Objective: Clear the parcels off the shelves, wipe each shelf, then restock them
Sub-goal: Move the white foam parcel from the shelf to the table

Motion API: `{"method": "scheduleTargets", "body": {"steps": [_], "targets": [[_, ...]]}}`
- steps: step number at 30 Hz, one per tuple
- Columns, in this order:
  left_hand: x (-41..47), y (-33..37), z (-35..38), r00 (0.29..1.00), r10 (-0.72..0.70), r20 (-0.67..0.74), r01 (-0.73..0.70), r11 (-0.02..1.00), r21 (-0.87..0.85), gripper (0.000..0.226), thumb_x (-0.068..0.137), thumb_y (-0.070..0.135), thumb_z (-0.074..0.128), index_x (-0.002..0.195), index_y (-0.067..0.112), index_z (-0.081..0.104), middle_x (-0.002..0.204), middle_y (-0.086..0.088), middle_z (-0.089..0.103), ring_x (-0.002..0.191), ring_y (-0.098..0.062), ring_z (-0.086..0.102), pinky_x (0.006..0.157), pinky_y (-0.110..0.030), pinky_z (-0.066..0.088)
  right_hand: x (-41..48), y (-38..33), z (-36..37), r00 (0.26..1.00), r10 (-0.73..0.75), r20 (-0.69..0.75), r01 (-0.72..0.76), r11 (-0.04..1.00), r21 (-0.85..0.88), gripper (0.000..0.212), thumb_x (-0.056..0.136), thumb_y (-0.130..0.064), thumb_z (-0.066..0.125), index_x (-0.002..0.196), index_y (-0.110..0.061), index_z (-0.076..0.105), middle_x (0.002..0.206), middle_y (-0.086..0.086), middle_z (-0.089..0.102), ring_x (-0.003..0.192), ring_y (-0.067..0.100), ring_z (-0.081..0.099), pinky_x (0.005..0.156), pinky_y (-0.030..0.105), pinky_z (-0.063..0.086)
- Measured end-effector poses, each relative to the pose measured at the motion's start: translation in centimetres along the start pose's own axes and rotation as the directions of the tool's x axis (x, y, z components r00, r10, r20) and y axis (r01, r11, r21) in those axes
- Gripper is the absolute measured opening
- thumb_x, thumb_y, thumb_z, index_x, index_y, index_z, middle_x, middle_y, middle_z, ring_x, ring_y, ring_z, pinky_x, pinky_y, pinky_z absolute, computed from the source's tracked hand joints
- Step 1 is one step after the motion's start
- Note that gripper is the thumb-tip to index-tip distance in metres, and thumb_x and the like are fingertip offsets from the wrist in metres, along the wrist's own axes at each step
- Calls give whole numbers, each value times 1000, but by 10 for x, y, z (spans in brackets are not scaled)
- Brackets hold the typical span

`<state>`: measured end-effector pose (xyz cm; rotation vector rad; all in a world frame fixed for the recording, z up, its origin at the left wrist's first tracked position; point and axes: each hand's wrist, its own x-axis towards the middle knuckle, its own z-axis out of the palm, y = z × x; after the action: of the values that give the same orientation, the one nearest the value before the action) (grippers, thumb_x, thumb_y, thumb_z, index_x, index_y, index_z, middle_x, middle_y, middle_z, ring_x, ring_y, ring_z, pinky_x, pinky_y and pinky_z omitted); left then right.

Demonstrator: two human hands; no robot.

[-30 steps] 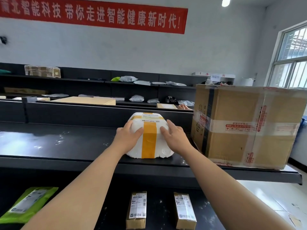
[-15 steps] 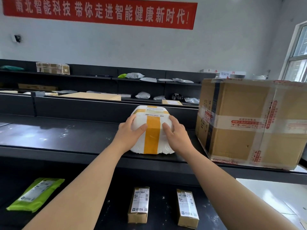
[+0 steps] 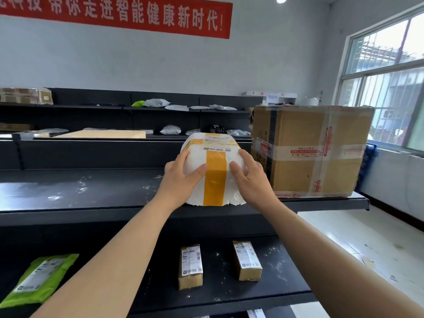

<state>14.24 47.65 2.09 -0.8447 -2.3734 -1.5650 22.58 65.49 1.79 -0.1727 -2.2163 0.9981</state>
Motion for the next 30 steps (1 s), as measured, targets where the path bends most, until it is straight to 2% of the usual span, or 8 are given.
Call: {"method": "scheduleTargets", "body": {"steps": [3, 10, 13, 15, 18, 22, 26, 30], "targets": [[-19, 10, -6, 998, 41, 41, -40, 999, -29, 77, 80, 68, 53, 145, 41, 23, 142, -2, 28, 108, -14, 37, 88, -32, 37, -28, -15, -11, 999, 16, -51, -18, 999, -38, 55, 99, -51, 37, 149, -34, 23, 148, 4, 34, 112, 8, 33, 91, 28, 33], [-69, 32, -4, 979, 142, 150, -122, 984, -131, 79, 77, 67, 55, 145, 39, 24, 139, -2, 29, 109, -13, 37, 85, -30, 38, -102, -38, -40, 971, 125, -203, -138, 989, -50, 55, 96, -54, 41, 147, -41, 25, 144, 2, 34, 110, 16, 47, 86, 31, 46], [-90, 42, 2, 964, 176, 201, -143, 975, -169, 79, 76, 67, 56, 144, 41, 24, 138, -2, 28, 113, -15, 38, 91, -32, 41, -133, -42, -55, 952, 154, -264, -176, 982, -62, 55, 96, -55, 42, 147, -41, 27, 145, 1, 34, 112, 15, 46, 85, 30, 45], [-104, 50, 7, 951, 193, 240, -151, 972, -181, 78, 76, 69, 55, 143, 42, 24, 137, -2, 28, 114, -18, 41, 95, -36, 44, -153, -44, -64, 936, 164, -311, -202, 975, -92, 56, 95, -55, 42, 147, -41, 27, 146, 1, 33, 112, 14, 45, 78, 22, 43], [-121, 62, 15, 935, 227, 272, -186, 968, -168, 76, 77, 71, 53, 141, 44, 24, 135, -2, 28, 113, -23, 45, 93, -39, 47, -177, -46, -78, 915, 180, -360, -236, 965, -117, 55, 96, -55, 41, 147, -41, 28, 147, 0, 33, 108, 13, 45, 65, 13, 37], [-137, 81, 31, 910, 253, 328, -203, 963, -180, 76, 77, 71, 53, 141, 44, 24, 136, -3, 28, 117, -27, 45, 99, -47, 46, -205, -48, -99, 884, 203, -421, -275, 954, -116, 55, 96, -54, 40, 147, -38, 28, 144, 2, 36, 109, 16, 46, 75, 25, 42], [-155, 97, 54, 877, 284, 387, -207, 951, -229, 75, 78, 69, 54, 142, 42, 26, 138, -4, 28, 120, -28, 44, 102, -48, 43, -232, -46, -123, 851, 198, -487, -310, 937, -160, 55, 97, -51, 41, 148, -33, 29, 144, 3, 36, 103, 12, 43, 61, 8, 32], [-176, 112, 85, 843, 313, 437, -193, 935, -299, 75, 77, 69, 55, 142, 44, 26, 141, -4, 27, 122, -27, 43, 102, -46, 43, -265, -39, -151, 819, 203, -537, -361, 910, -206, 56, 97, -52, 40, 148, -33, 29, 144, 5, 35, 104, 12, 41, 62, 7, 31]]}}
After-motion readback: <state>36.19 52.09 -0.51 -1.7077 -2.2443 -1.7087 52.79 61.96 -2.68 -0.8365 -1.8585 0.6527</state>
